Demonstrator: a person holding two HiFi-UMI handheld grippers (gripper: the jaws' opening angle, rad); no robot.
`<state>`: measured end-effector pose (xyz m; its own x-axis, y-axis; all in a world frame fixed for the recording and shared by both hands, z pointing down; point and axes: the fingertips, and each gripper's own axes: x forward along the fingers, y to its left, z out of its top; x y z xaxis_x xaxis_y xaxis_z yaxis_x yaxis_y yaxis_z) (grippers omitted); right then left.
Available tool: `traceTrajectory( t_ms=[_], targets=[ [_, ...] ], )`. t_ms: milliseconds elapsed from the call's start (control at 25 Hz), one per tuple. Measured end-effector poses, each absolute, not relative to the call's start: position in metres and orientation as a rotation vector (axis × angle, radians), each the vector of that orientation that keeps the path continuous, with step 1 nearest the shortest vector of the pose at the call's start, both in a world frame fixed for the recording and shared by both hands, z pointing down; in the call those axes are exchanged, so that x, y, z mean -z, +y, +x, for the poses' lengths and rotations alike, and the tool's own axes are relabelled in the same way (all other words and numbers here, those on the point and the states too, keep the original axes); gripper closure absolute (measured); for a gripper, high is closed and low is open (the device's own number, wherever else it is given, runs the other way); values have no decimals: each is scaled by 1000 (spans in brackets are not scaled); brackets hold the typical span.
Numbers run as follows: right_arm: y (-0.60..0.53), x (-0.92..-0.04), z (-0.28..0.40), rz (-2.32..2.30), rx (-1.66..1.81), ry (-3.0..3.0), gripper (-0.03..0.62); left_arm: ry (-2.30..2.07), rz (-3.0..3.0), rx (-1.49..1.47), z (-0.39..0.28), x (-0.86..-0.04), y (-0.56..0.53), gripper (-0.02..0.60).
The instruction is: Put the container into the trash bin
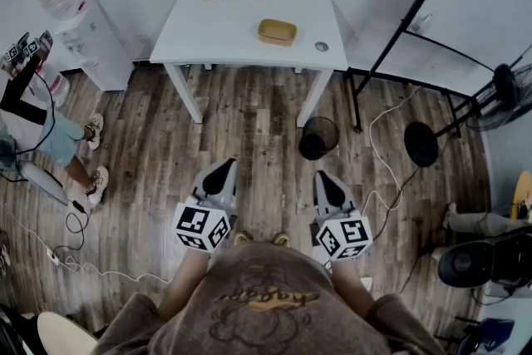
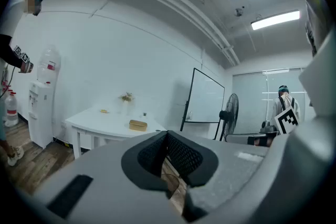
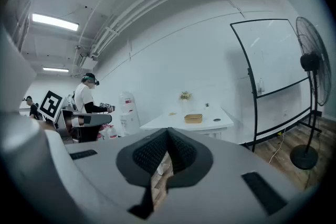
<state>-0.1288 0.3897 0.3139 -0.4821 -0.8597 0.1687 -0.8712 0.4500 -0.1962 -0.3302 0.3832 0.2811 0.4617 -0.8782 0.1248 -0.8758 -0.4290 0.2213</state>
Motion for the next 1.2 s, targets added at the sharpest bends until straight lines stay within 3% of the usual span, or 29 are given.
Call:
traceTrajectory(
  t_ms=[1200],
  targets=[
    [377,-335,-173,1702,-426,-2585,603,-1381,2533,-22,-364,-301,353,581]
  ],
)
